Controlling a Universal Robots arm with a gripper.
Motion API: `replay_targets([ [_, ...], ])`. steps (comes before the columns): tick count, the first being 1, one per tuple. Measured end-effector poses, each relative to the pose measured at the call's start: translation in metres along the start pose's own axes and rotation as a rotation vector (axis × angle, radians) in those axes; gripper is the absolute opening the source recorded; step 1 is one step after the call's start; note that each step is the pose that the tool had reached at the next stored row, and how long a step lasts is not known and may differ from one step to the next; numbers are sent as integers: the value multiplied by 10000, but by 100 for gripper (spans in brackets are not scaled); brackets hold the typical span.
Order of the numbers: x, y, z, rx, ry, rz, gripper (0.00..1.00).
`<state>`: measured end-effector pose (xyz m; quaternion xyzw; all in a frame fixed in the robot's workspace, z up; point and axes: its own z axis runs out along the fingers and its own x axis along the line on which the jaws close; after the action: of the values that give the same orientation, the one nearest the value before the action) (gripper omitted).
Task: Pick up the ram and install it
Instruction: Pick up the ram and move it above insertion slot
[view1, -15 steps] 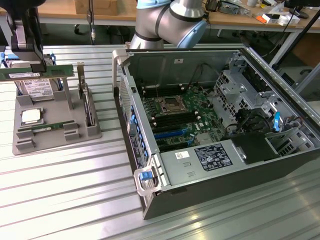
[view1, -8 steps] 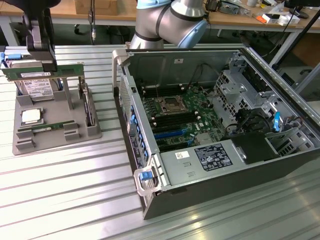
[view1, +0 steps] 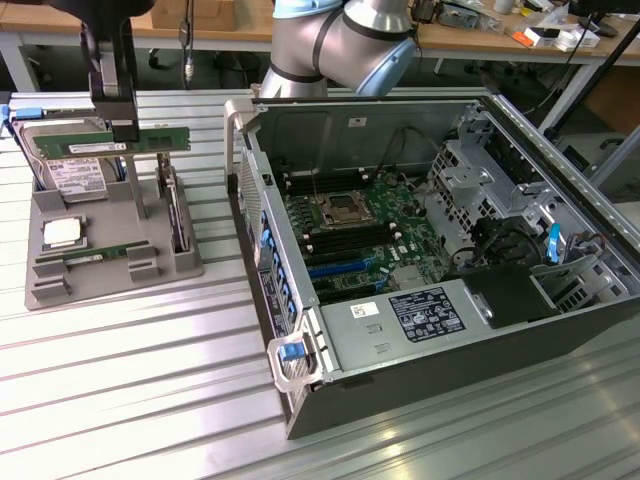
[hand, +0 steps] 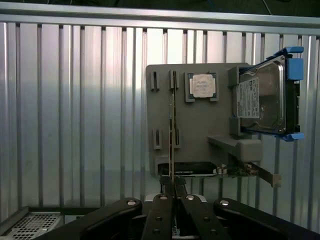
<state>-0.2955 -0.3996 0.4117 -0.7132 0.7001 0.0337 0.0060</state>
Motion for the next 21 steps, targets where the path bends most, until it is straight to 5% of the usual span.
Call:
replay_targets([
  [12, 6, -365, -15, 0, 1, 0, 13],
  [21, 9, -546, -22, 0, 1, 1, 13],
])
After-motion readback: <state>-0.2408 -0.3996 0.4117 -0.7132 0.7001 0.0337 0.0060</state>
